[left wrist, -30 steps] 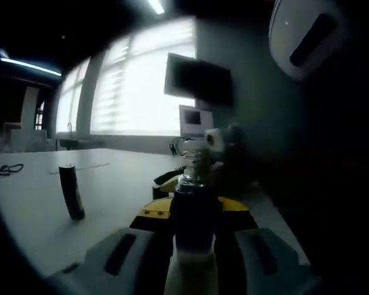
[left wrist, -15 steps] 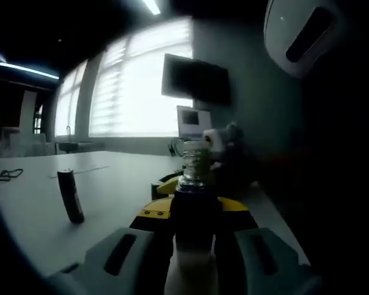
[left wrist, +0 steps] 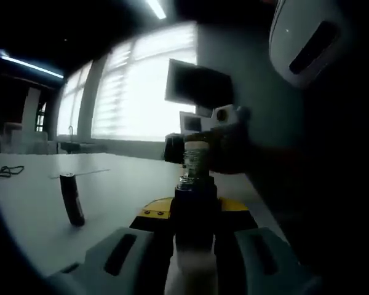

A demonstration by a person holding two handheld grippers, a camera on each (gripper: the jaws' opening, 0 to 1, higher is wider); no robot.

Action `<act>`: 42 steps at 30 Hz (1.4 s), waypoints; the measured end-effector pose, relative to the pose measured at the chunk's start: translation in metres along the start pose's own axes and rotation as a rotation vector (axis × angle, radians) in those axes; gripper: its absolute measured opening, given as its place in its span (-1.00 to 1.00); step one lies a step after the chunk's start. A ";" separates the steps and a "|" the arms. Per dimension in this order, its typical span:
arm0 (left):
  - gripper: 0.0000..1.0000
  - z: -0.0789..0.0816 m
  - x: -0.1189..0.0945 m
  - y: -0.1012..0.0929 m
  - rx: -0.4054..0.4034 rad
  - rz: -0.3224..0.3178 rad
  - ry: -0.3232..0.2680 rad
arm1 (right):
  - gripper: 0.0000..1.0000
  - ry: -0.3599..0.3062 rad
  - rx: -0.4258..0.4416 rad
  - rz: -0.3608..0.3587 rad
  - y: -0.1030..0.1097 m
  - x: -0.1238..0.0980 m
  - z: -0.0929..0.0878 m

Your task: Pick up cosmetic bottle twist off cap place on table pick up cap screw tight cap place on table

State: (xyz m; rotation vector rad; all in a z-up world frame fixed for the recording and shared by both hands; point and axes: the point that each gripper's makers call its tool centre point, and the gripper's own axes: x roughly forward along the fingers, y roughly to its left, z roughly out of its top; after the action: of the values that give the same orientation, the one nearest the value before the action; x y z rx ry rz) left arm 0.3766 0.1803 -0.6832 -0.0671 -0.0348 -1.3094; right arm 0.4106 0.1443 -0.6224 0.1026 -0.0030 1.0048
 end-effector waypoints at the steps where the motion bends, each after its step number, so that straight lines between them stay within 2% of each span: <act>1: -0.71 -0.001 0.000 -0.001 0.004 -0.002 0.002 | -0.74 -0.002 0.006 0.017 0.003 0.001 0.004; 9: -0.71 0.005 0.006 -0.007 0.021 -0.019 -0.006 | -0.74 -0.019 -0.023 0.189 0.036 0.008 0.024; 11: -0.71 0.008 0.008 -0.009 0.020 -0.029 -0.014 | -0.74 -0.001 -0.039 0.223 0.042 0.009 0.024; 17: -0.71 0.008 0.012 -0.012 0.025 -0.041 -0.022 | -0.74 0.039 -0.060 0.303 0.053 0.017 0.020; 26: -0.71 0.000 0.014 -0.011 0.026 -0.047 -0.012 | -0.74 0.136 -0.098 0.366 0.053 0.030 -0.007; 30: -0.71 0.000 0.014 -0.011 0.026 -0.048 -0.016 | -0.74 0.145 -0.093 0.409 0.066 0.017 -0.006; 36: -0.71 -0.001 0.013 -0.012 0.024 -0.063 -0.026 | -0.74 0.198 -0.143 0.514 0.067 0.018 -0.006; 42: -0.71 -0.002 0.013 -0.013 0.011 -0.070 -0.023 | -0.74 0.209 -0.143 0.562 0.067 0.022 -0.006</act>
State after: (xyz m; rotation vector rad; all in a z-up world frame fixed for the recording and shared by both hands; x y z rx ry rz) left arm 0.3679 0.1643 -0.6835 -0.0725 -0.0645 -1.3787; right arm 0.3660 0.1987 -0.6218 -0.1435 0.0917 1.5690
